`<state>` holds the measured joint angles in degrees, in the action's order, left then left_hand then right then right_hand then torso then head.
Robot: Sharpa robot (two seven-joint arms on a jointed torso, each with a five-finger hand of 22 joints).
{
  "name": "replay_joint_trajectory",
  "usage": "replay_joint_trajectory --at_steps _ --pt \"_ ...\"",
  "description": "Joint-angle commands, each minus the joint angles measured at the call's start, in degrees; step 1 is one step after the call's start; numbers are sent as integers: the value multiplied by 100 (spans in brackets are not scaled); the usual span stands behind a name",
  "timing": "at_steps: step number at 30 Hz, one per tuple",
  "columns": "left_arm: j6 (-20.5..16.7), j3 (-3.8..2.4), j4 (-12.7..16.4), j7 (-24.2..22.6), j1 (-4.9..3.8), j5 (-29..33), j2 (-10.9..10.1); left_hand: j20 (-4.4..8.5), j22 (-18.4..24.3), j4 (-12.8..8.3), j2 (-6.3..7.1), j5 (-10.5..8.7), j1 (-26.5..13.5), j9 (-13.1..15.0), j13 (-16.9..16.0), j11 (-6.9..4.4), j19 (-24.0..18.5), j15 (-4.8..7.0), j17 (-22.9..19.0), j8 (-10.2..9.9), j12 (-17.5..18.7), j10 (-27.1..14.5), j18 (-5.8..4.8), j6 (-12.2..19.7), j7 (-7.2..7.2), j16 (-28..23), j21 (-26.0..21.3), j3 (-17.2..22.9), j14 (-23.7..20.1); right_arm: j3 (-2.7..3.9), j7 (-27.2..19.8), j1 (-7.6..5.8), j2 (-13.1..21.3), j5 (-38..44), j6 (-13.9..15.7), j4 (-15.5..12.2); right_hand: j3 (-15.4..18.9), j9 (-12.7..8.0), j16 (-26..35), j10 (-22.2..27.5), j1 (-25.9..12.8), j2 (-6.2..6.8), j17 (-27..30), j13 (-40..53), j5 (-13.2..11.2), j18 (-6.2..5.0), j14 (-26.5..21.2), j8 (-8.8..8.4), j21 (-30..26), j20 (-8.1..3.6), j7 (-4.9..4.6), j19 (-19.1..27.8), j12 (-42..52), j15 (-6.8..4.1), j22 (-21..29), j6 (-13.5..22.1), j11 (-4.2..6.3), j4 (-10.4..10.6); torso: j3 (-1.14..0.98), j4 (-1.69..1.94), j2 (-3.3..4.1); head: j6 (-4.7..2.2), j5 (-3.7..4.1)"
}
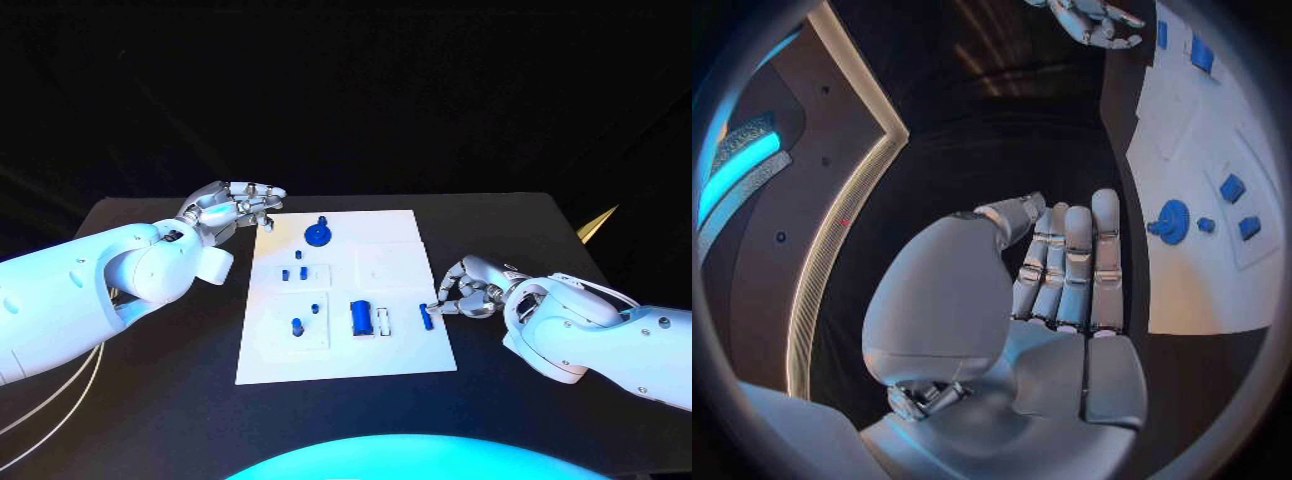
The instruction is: Assemble the parts on the task board
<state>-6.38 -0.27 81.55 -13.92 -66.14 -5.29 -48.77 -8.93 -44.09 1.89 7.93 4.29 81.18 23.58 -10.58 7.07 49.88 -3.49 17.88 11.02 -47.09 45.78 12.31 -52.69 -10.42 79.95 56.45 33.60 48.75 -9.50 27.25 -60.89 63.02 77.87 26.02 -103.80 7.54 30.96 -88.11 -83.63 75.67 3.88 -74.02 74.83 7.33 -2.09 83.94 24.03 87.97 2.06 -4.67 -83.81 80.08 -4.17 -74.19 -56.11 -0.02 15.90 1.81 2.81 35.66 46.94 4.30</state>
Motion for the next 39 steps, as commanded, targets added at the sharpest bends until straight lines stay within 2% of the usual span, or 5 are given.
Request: replay_joint_trajectory --at_steps 1,22,29,34,39 --pt "20 -2 13 -9 0 0 0 6 61 -18 36 -3 -106 92 -103 -31 100 20 96 138 -37 8 -172 67 3 -54 -97 36 58 -2 14 63 -72 4 -46 58 -237 -27 -67 -118 31 31 -1321 810 82 174 548 -98 34 23 10 -580 -61 55 -1536 -14 -16 37 4 13 3 5 0" --pt "29 -1 18 1 0 -2 -11 6 64 -16 36 -2 -110 101 -106 -30 101 19 105 140 -35 7 -173 72 4 -59 -101 37 58 -6 148 216 -457 95 -301 372 -279 -28 -71 -126 48 16 -1330 820 89 178 550 -87 50 22 32 -584 -51 44 -1540 -73 0 48 13 5 -9 48 -38" --pt "28 -1 19 1 0 -2 -18 6 64 -16 36 -2 -110 101 -106 -30 101 19 105 140 -35 7 -173 72 4 -59 -101 37 58 -8 232 261 -546 239 -385 513 -493 -62 -70 -127 259 -10 -1331 827 103 178 549 -129 52 7 52 -584 -54 24 -1541 -100 22 41 11 6 -13 58 -50" --pt "24 -1 20 2 0 -2 -24 6 66 -16 37 -2 -111 108 -109 -30 103 19 112 143 -35 7 -173 75 3 -63 -104 38 59 -9 258 287 -609 300 -399 557 -864 -111 -74 -131 551 -45 -1340 838 111 180 551 -180 65 -15 82 -587 -55 -1 -1544 -150 50 13 11 4 -9 58 -61" --pt "26 -1 19 3 0 -2 -24 6 66 -16 37 -2 -111 108 -109 -30 103 19 112 143 -35 7 -173 75 3 -63 -104 38 59 -10 273 298 -648 300 -345 531 -1698 -172 -73 -137 859 -10 -1342 858 123 184 552 -243 83 -51 116 -591 -53 -35 -1549 -222 87 0 10 1 -10 63 -61"
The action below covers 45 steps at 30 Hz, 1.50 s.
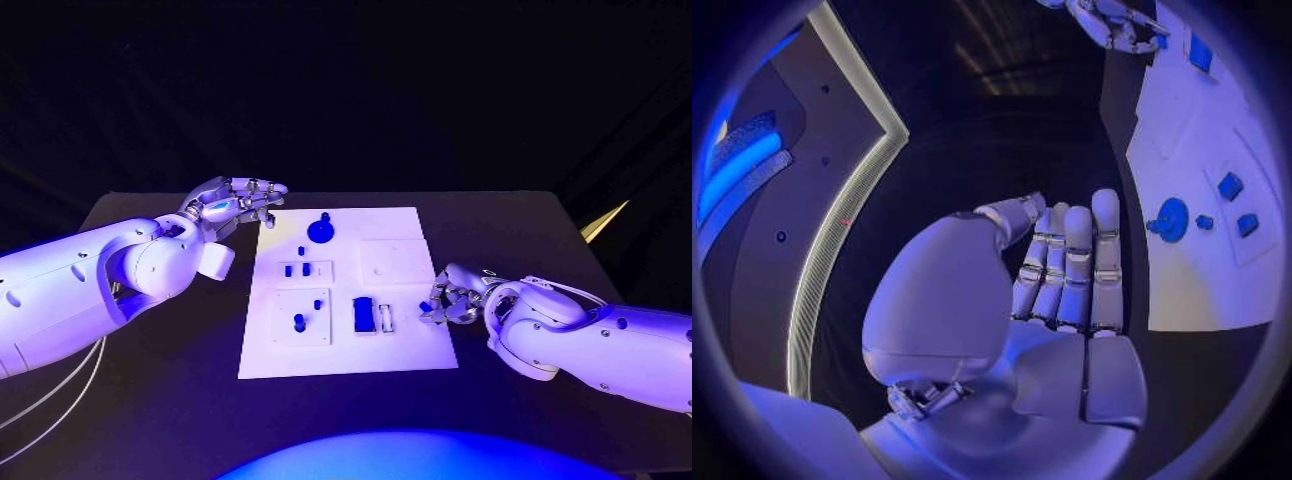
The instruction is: Assemble the parts on the task board
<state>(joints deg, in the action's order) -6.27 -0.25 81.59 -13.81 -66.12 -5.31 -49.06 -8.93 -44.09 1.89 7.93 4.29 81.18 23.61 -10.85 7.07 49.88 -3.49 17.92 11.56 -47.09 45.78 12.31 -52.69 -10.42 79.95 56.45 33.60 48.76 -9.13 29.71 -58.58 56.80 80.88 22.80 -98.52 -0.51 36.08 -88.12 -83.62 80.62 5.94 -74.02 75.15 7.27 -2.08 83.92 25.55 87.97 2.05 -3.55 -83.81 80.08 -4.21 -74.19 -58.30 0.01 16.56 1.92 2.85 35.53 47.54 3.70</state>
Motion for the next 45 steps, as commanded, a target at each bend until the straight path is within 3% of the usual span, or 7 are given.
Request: replay_joint_trajectory --at_steps 1,5,9,14,23,30,45 --pt "15 -3 15 -7 -2 -1 5 6 65 -16 37 -2 -111 106 -81 -30 103 19 107 88 -35 7 -173 74 3 -63 -104 38 59 -47 30 68 -27 -10 -16 -7 -995 -684 -75 -140 365 -190 -1348 828 130 184 554 -395 83 -50 10 -591 -51 -34 -1549 -11 86 -68 0 -2 2 1 -4" --pt "14 -3 14 -6 -2 -1 3 6 65 -16 37 -2 -111 106 -81 -30 103 19 107 88 -35 7 -173 74 3 -63 -104 38 59 -47 45 70 -13 -120 23 -75 -1744 -654 -76 -152 263 36 -1353 840 123 186 556 -369 95 -58 20 -594 -52 -39 -1552 -25 96 -159 0 4 -2 6 -8" --pt "9 -3 12 -5 -2 -1 -1 6 65 -16 37 -2 -111 106 -81 -30 103 19 107 88 -35 7 -173 74 3 -63 -104 38 59 -45 39 67 59 -370 152 -248 -2979 -490 -78 -171 -364 347 -1362 853 96 191 558 -227 117 -55 24 -599 -62 -34 -1558 42 95 -571 2 -5 -3 4 -17" --pt "8 -3 11 -4 -2 -1 -1 6 65 -16 37 -2 -111 106 -81 -30 103 19 107 88 -35 7 -173 74 3 -63 -104 38 59 -42 -99 4 115 -876 265 -472 -3416 -397 -81 -181 -774 346 -1370 860 80 191 560 -150 121 -54 7 -600 -66 -32 -1559 96 87 -800 2 -6 -3 -10 -25" --pt "10 -3 12 -3 -2 -1 9 6 65 -16 37 -2 -111 106 -81 -30 103 19 107 88 -35 7 -173 74 3 -63 -104 38 59 -39 -272 -86 31 -1640 341 -689 -3589 -344 -86 -195 -1076 336 -1379 876 69 195 562 -107 139 -51 5 -605 -47 -30 -1564 117 84 -918 1 4 0 -8 -3" --pt "18 -2 12 -4 -2 -1 4 6 65 -16 37 -2 -111 106 -81 -30 103 19 107 88 -35 7 -173 74 3 -63 -104 38 59 -38 -266 -93 -144 -1768 430 -595 -3633 -320 -88 -199 -1381 327 -1384 877 56 197 563 -87 149 -49 0 -607 -53 -26 -1567 115 79 -933 -3 -4 2 -8 -8" --pt "38 -2 13 6 -2 -2 5 6 69 -7 30 -1 -121 120 -86 -29 107 19 122 93 -34 6 -173 78 2 -69 -108 41 63 -37 -115 -87 -490 -1697 468 -343 -3572 -319 -89 -211 -2143 349 -1386 884 51 203 564 -79 176 -43 -1 -613 -54 -22 -1574 50 75 -734 -2 2 5 6 -22"
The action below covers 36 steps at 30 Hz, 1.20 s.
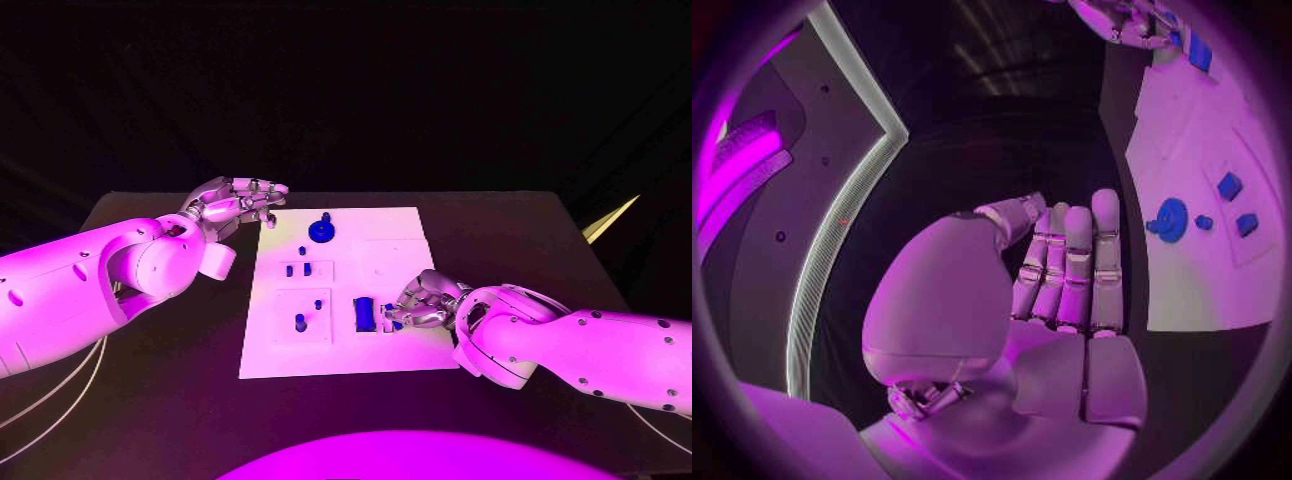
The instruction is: Assemble the parts on the task board
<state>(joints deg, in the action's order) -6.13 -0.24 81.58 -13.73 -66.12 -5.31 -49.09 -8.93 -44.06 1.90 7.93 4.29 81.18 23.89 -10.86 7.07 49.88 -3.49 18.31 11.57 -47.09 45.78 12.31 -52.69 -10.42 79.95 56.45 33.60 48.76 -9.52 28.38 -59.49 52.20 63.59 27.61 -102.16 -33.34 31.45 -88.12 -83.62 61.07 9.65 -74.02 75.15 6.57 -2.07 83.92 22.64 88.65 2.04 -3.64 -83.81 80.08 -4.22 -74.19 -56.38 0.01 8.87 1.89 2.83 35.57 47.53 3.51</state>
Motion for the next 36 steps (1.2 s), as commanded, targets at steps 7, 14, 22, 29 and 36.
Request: replay_joint_trajectory --at_steps 7,14,22,29,36 --pt "30 -3 17 2 -2 -1 8 6 66 -7 30 -1 -121 92 -85 -29 107 19 83 92 -34 6 -173 78 2 -69 -108 41 63 1 103 5 -123 91 -157 119 -274 141 -87 -209 -269 -5 -1382 879 120 200 563 210 102 -41 8 -611 -64 -22 -1572 -148 74 54 1 0 2 21 -6" --pt "31 -3 18 5 -2 -1 7 5 68 1 27 -2 -130 96 -86 -28 107 18 87 93 -33 5 -173 80 2 -71 -110 40 64 1 130 6 -165 121 -249 135 -270 143 -83 -213 -281 3 -1375 885 120 198 562 215 94 -41 11 -609 -55 -22 -1570 -156 75 52 3 -7 -4 36 -16" --pt "29 -3 17 8 -2 -1 7 5 68 1 27 -2 -130 96 -86 -28 107 18 87 93 -33 5 -173 80 2 -71 -110 40 64 1 166 7 -180 178 -246 136 -224 147 -82 -212 -414 53 -1373 884 117 197 561 227 91 -42 14 -609 -60 -25 -1569 -180 78 80 3 -6 -4 -5 -24" --pt "28 -3 16 10 -3 -5 5 4 70 10 24 -2 -140 102 -88 -28 108 17 94 95 -31 2 -173 83 2 -74 -114 40 65 1 159 7 -187 209 -236 123 -89 134 -82 -215 -749 171 -1373 888 121 197 561 219 91 -38 9 -609 -60 -19 -1569 -195 72 240 1 -1 -1 9 -28" --pt "28 -3 15 18 -3 -9 0 4 70 10 24 -2 -140 102 -88 -28 108 17 94 95 -31 2 -173 83 2 -74 -114 40 65 1 140 7 -177 215 -235 92 82 126 -84 -221 -957 227 -1379 897 133 199 563 219 98 -40 24 -610 -51 -26 -1571 -213 82 415 3 -3 -3 12 -28"
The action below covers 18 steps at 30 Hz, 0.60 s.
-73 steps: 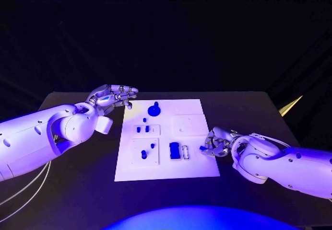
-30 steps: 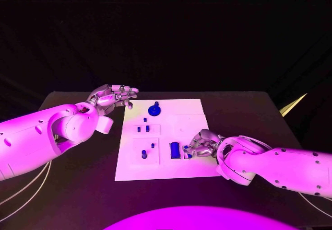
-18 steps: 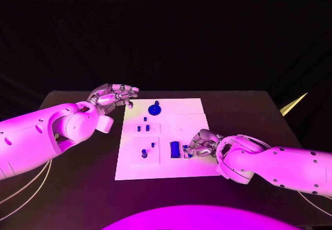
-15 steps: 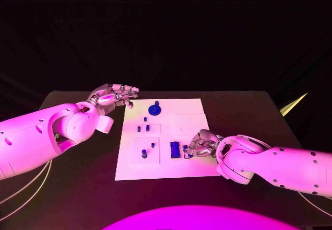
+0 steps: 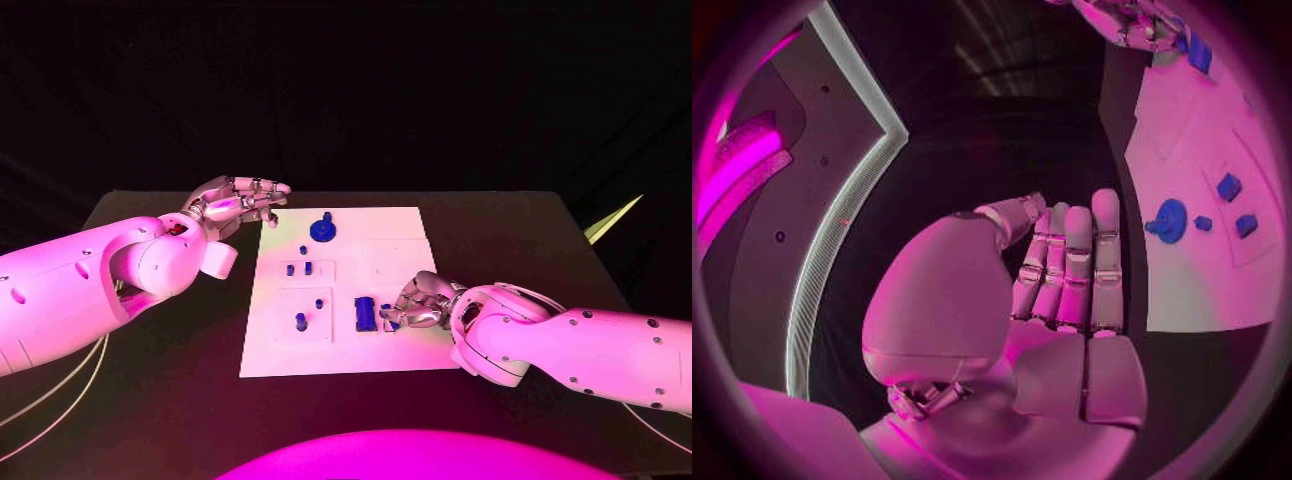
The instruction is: Assemble the parts on the task board
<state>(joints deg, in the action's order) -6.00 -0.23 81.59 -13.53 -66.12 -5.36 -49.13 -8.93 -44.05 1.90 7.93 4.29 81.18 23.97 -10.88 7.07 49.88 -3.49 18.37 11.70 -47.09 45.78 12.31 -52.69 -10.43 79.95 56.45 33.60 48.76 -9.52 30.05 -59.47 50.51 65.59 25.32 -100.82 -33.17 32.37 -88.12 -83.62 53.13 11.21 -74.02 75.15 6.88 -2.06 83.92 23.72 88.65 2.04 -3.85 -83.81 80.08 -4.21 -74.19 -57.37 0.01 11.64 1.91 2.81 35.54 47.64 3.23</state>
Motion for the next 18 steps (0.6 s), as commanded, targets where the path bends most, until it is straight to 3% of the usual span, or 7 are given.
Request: replay_joint_trajectory --at_steps 1,18 --pt "16 -4 14 0 -3 -5 4 3 71 16 22 -2 -147 96 -87 -27 108 16 90 82 -30 1 -174 84 2 -76 -115 39 65 1 -29 4 -3 15 -6 -50 104 33 -83 -222 -181 85 -1377 899 103 198 562 111 97 -41 47 -610 -50 -28 -1571 -116 84 161 1 0 1 1 -2" --pt "16 -3 9 14 -3 -10 -5 2 72 27 15 -1 -157 99 -88 -26 109 15 93 83 -29 -1 -174 85 2 -78 -118 39 65 1 -55 4 131 55 -116 -186 250 33 -88 -231 -192 94 -1387 910 118 204 565 118 123 -45 60 -616 -33 -35 -1578 -129 94 232 -6 -6 1 25 -15"
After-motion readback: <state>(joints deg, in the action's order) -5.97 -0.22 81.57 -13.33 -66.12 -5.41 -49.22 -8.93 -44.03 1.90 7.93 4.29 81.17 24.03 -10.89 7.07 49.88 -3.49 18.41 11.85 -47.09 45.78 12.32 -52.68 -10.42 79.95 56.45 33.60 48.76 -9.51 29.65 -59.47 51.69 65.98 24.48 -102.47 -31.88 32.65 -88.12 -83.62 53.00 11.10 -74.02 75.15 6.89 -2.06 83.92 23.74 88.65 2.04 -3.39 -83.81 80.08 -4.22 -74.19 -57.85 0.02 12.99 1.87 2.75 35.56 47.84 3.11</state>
